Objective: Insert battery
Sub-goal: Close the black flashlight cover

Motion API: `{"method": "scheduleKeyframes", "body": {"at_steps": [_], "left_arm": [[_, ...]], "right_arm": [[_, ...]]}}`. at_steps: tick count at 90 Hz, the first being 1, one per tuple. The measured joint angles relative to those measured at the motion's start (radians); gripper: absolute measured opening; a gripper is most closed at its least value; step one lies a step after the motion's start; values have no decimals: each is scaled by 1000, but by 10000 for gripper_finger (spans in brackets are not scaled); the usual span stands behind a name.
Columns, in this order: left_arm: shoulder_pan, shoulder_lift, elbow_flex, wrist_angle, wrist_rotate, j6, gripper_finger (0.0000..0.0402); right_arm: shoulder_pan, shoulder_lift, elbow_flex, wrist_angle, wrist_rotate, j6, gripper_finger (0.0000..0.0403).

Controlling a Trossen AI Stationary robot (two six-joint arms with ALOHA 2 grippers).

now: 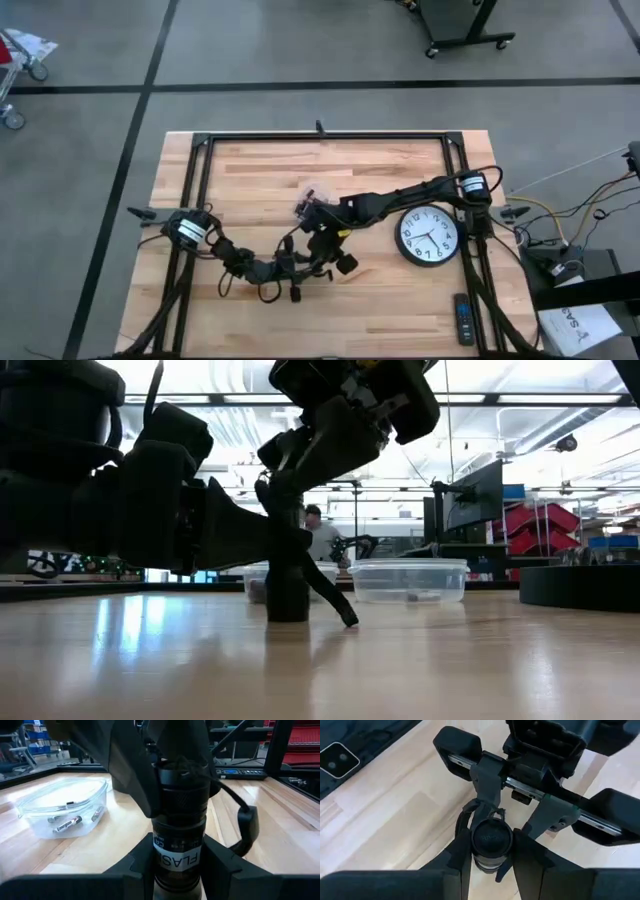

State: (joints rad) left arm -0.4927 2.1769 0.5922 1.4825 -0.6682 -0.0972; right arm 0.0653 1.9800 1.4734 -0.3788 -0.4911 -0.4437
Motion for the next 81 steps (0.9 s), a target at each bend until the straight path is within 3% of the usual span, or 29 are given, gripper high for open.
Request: {"method": "scheduleKeyframes", "body": {"at_steps": [44,65,81], "left_arm": [[-5,1,-7,2,-5,6,93],[-8,0,-13,8,-13,6,101],[-9,0,-15,9,-16,13,99]], "right_arm": [[-2,-16,-54,35,38,28,87],[-1,-16,-99,124,39,124,87],[9,-15,-100,124,108,196,87]]}}
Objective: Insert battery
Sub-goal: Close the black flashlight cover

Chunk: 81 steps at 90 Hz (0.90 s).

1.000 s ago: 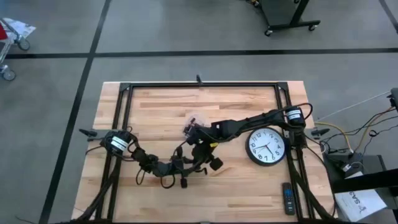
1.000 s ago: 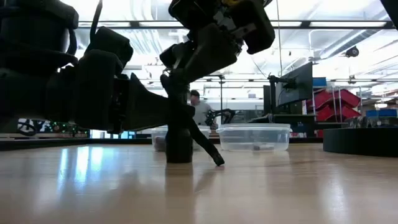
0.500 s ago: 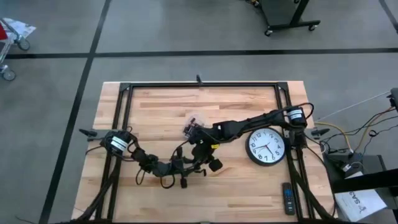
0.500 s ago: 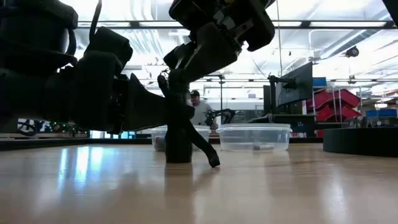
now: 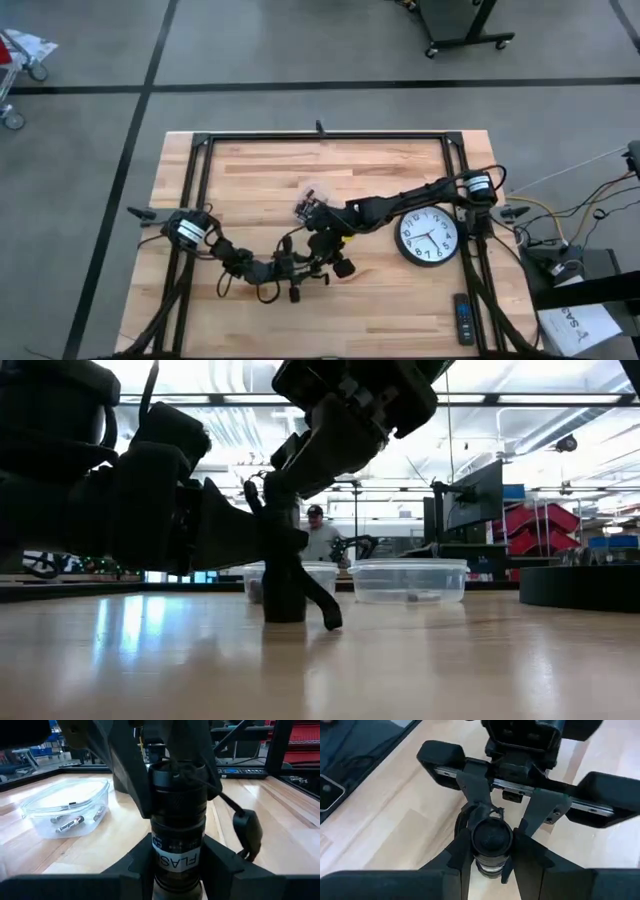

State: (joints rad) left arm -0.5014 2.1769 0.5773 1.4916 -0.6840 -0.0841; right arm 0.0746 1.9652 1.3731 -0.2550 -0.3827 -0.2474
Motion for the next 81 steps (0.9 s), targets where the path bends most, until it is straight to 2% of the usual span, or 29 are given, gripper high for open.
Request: {"method": "scheduleKeyframes", "body": {"at_steps": [9,38,81], "left_arm": [[0,0,-7,3,-9,-5,98],[-3,-40,-62,-12,-80,-10,98],[-4,-71,-103,-41,-161,-50,97]], "right_arm": [[7,1,-1,4,32,52,87],[44,0,-17,31,234,189,87],[75,1,-37,101,427,476,87]]}}
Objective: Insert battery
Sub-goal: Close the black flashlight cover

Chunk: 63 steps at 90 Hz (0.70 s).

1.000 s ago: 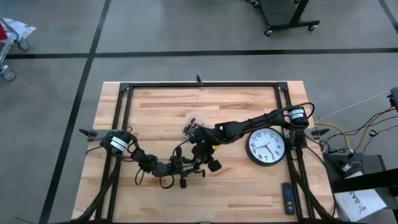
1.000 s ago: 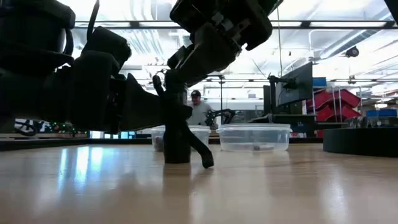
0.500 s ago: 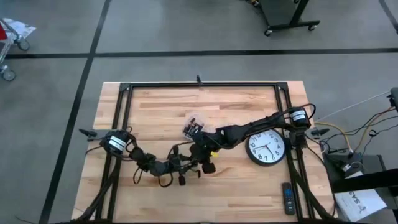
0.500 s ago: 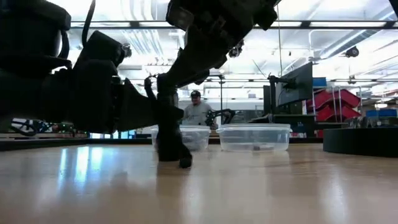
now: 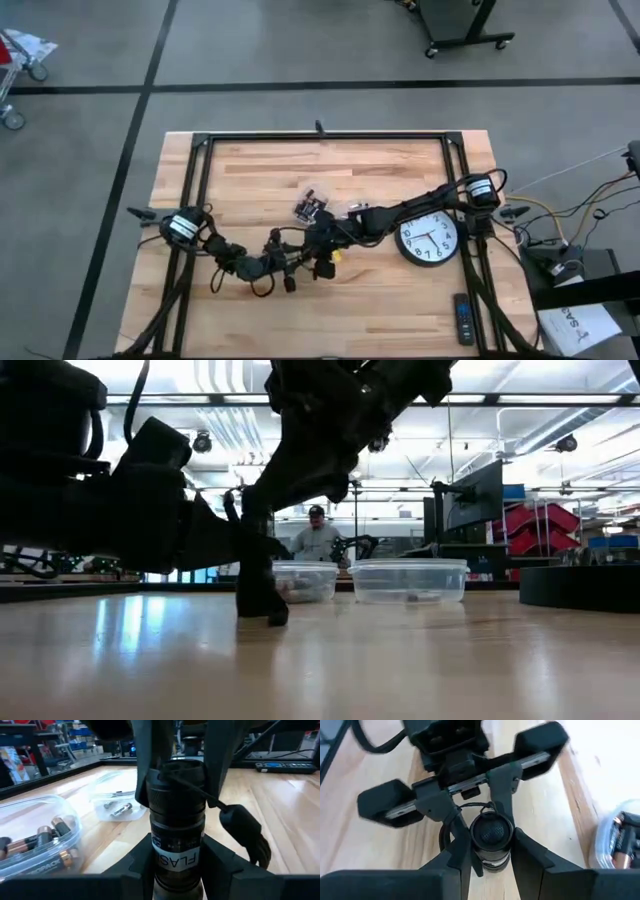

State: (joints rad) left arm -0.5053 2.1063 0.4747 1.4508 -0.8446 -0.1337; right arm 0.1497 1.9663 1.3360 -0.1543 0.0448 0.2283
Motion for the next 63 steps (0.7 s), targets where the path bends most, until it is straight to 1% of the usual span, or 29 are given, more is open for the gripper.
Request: {"method": "scheduleKeyframes", "body": {"at_steps": [20,31,44,51,57,63], "left_arm": [[0,0,0,-2,-34,-3,97],[0,0,-2,-7,-56,9,97],[0,0,-4,-9,-48,10,98],[0,0,-4,-10,-46,9,98],[0,0,-4,-10,-46,8,97],[0,0,-5,-11,-44,6,98]], "right_arm": [[26,1,-2,-1,97,137,85],[30,11,-12,-23,115,200,81],[37,6,-8,-23,115,153,76],[37,-4,-9,-48,76,109,75],[37,-9,-9,-48,53,64,81],[37,-32,-9,-67,52,14,95]]}}
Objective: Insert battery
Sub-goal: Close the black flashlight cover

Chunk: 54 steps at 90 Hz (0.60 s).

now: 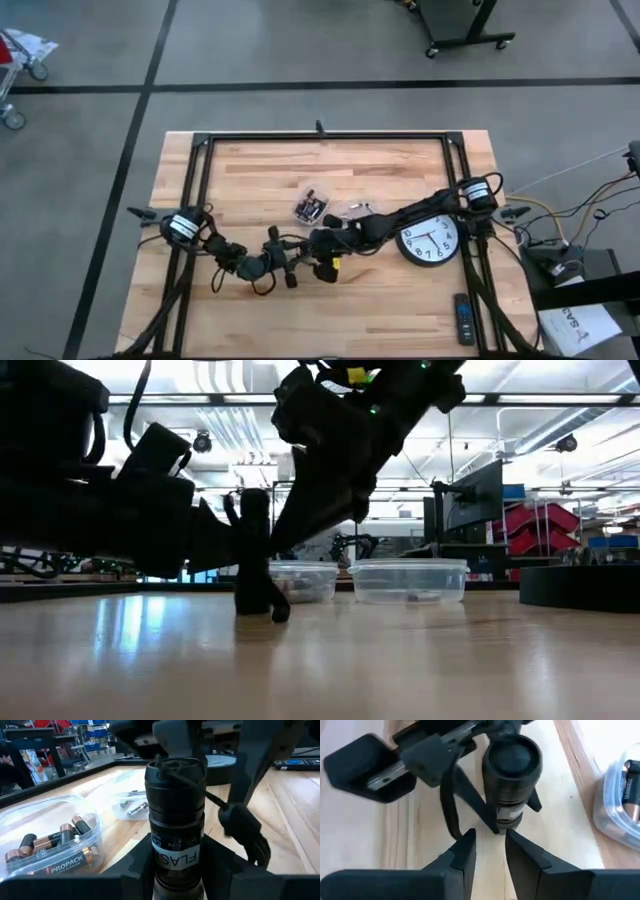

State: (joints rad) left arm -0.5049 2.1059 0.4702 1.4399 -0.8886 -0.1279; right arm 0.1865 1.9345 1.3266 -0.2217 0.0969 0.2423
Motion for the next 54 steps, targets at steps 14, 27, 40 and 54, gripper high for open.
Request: {"method": "scheduleKeyframes", "body": {"at_steps": [14,27,40,54], "left_arm": [[0,0,0,0,3,-2,98],[0,0,0,0,6,-2,99],[0,0,-1,1,15,-3,99],[0,0,-1,5,17,-5,98]], "right_arm": [[-21,-64,3,-10,0,-103,144],[-40,-76,2,26,-17,-265,188],[-70,-65,-6,102,-187,-392,206],[-103,-66,-13,177,-255,-448,201]]}}
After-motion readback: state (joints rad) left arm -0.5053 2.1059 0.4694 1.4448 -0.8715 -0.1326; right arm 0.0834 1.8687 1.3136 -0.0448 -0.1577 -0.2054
